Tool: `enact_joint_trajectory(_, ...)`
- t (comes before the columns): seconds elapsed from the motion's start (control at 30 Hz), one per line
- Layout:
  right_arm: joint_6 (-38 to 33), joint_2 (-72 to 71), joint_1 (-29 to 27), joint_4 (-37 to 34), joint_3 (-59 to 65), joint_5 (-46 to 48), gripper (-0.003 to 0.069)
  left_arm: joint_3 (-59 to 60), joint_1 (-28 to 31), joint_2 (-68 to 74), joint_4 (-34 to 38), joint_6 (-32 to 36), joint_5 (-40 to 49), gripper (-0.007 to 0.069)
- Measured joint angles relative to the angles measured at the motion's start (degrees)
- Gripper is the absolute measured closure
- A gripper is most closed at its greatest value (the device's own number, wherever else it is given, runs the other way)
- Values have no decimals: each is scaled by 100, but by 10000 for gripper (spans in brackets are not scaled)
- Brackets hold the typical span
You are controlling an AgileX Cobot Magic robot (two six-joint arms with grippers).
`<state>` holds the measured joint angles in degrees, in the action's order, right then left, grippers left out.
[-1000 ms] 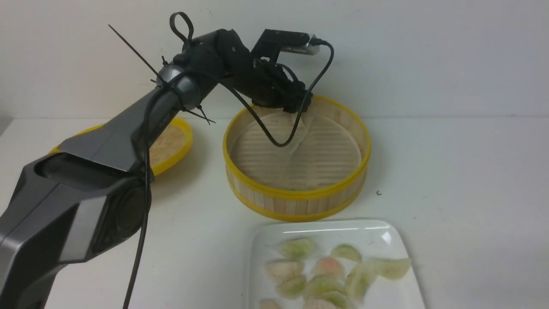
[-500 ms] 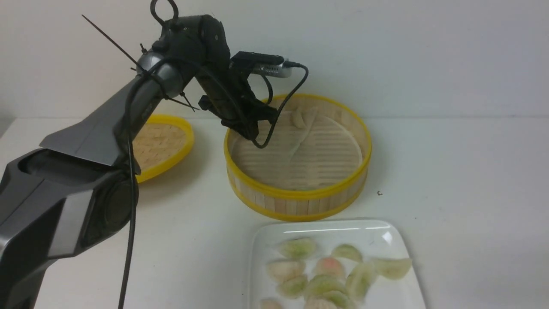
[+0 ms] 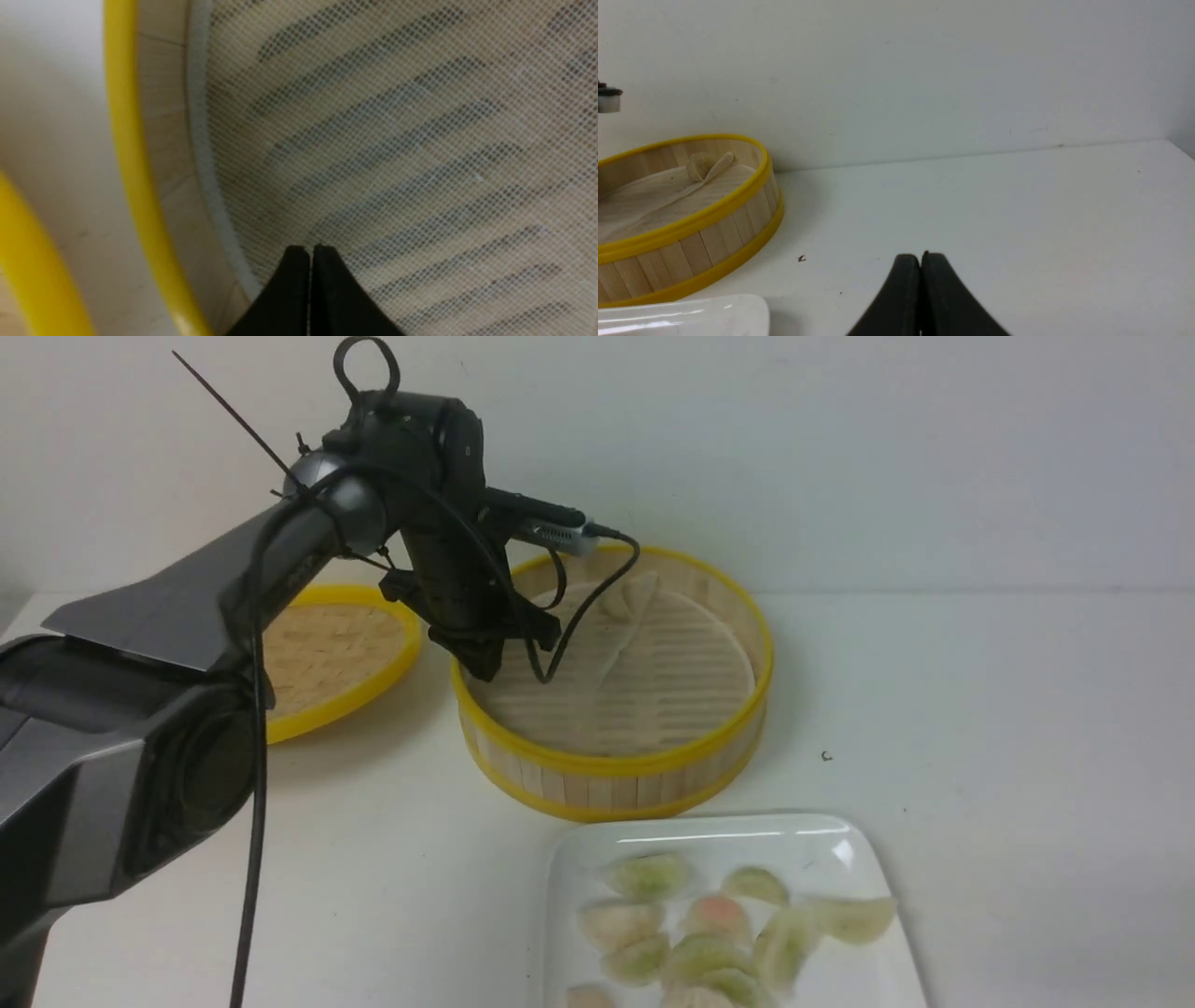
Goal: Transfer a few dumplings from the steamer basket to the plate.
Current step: Use the left arm to grab a dumpling from the steamer
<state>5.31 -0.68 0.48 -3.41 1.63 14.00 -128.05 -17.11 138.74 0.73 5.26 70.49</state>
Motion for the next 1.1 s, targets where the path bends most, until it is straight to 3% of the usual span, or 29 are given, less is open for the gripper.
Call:
enact_joint_trajectory(0.2,0,0,0,0,0,0,669,-301,-18,-142,154,85,19,631)
enact_joint_trajectory(0.33,0,0,0,0,0,0,669,-665,-117,-190,977,124,-304,631)
enact_joint_trajectory(0.53,0,0,0,0,0,0,669,-682,-178,85,1433,393,-883,624)
enact_joint_trajectory(0.8,0,0,0,0,0,0,669,-682,-172,463,1832,932,-1430,428)
enact_joint_trajectory(0.97,0,0,0,0,0,0,669,-682,-172,526,2004,1172,-1986,208)
enact_joint_trajectory(1.1,0,0,0,0,0,0,669,-682,-172,599,2005,1213,-2187,137)
